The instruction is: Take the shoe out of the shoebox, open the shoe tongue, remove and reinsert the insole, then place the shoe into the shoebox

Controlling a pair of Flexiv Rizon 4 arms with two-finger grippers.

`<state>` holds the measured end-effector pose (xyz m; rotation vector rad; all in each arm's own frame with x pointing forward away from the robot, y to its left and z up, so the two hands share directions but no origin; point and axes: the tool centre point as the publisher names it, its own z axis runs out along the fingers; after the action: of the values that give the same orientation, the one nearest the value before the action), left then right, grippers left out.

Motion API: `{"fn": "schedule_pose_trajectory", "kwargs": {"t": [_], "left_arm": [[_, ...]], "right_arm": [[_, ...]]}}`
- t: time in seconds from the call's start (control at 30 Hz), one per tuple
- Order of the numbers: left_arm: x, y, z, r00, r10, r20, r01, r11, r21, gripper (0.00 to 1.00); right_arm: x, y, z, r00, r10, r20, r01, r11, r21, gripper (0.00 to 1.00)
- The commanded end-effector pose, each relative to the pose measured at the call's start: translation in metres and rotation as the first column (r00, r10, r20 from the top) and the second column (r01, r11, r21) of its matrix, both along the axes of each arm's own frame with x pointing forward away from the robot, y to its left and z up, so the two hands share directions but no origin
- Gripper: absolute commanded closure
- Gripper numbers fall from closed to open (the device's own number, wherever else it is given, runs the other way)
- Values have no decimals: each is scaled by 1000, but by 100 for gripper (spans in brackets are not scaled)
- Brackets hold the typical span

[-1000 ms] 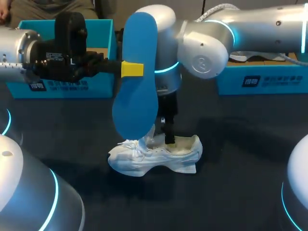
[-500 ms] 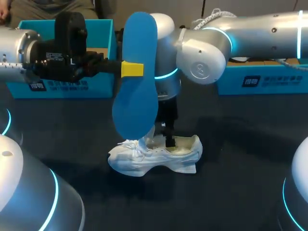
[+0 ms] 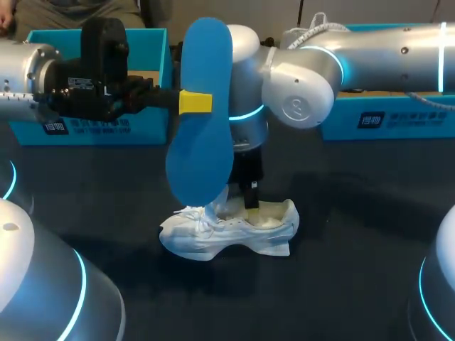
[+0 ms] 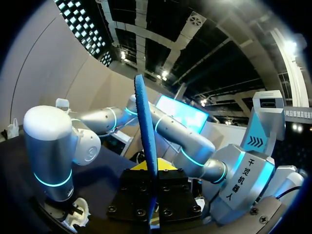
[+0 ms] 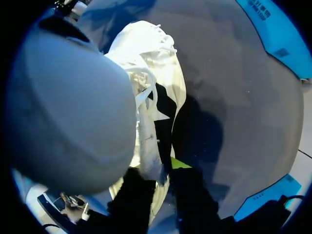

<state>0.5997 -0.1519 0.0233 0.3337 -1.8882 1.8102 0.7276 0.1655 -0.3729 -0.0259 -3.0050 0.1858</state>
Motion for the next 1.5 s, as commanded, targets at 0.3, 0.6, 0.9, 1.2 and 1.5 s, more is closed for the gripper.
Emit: {"fn": "schedule_pose_trajectory", "kwargs": {"t": [0.3, 0.6, 0.9, 1.2, 1.5], "left_arm": [[1, -2, 0, 1000, -2, 0, 2, 1000, -2, 100], [1, -2, 0, 1000, -2, 0, 2, 1000, -2, 100], [1, -2, 0, 1000, -2, 0, 2, 1000, -2, 100], [1, -2, 0, 1000, -2, 0, 2, 1000, -2, 100], [1, -2, 0, 1000, -2, 0, 2, 1000, -2, 100]], "right_arm": [[-6, 0, 14, 1000, -14, -19, 14, 1000, -12, 100], [-19, -2, 41, 985, -162, -55, 161, 987, -25, 100], [-43, -3, 51, 764, -638, -91, 644, 763, 54, 100], [-43, -3, 51, 764, -638, -91, 644, 763, 54, 100], [-49, -5, 48, 633, -760, -147, 774, 627, 90, 100]]}}
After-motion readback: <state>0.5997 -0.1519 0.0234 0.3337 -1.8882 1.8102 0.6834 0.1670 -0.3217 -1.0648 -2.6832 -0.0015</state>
